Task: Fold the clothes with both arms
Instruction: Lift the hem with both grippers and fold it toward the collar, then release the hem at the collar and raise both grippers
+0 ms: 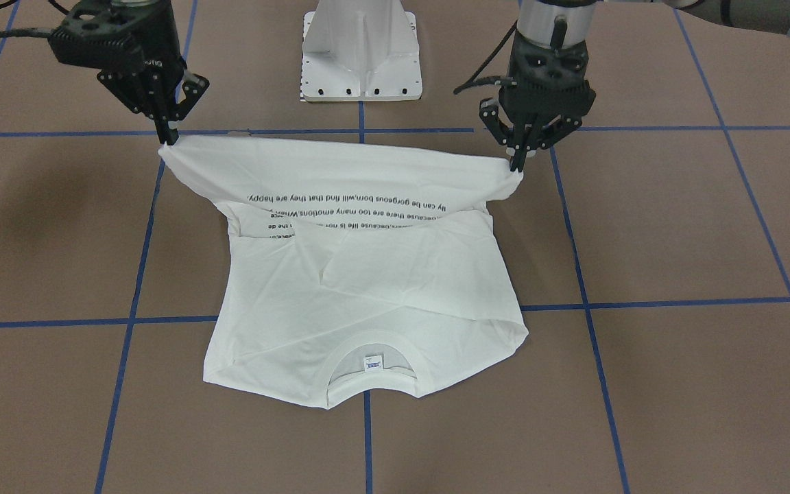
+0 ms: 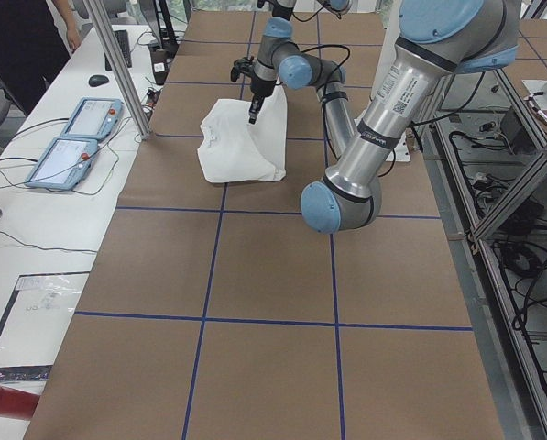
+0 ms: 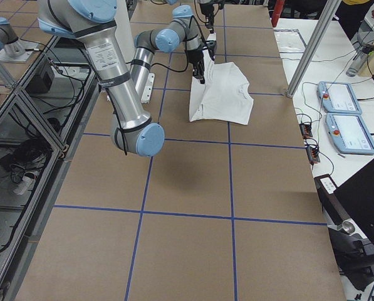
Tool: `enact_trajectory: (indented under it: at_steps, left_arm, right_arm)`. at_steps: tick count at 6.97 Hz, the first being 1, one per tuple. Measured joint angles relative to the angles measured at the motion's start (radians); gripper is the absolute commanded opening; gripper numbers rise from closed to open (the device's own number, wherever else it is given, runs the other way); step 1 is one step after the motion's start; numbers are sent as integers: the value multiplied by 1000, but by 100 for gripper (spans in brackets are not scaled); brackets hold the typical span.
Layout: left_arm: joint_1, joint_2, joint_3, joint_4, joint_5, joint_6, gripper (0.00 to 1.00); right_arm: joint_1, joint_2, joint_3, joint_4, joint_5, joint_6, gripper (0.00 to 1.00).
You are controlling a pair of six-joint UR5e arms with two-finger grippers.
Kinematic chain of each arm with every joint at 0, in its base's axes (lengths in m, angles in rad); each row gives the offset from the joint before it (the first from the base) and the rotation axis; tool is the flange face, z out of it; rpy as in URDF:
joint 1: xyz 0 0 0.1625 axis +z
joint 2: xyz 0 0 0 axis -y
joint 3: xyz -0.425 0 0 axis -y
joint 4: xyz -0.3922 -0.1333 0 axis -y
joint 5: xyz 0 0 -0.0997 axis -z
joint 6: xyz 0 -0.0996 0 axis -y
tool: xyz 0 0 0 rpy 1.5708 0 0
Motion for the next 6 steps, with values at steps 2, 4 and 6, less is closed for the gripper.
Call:
enact_trajectory:
  at_steps: [2,4,6]
  left_arm:
    - [-19,-45,268,-246,53,9,0]
    - [-28,-76,456,-409,96,19,0]
    - [-51,-82,524,-454,113,64,0]
  right_arm:
    - [93,48,-260,203,18,-43,0]
    - [107,147,-525,370,19,-36,0]
    - [103,208,-694,481,15,-34,0]
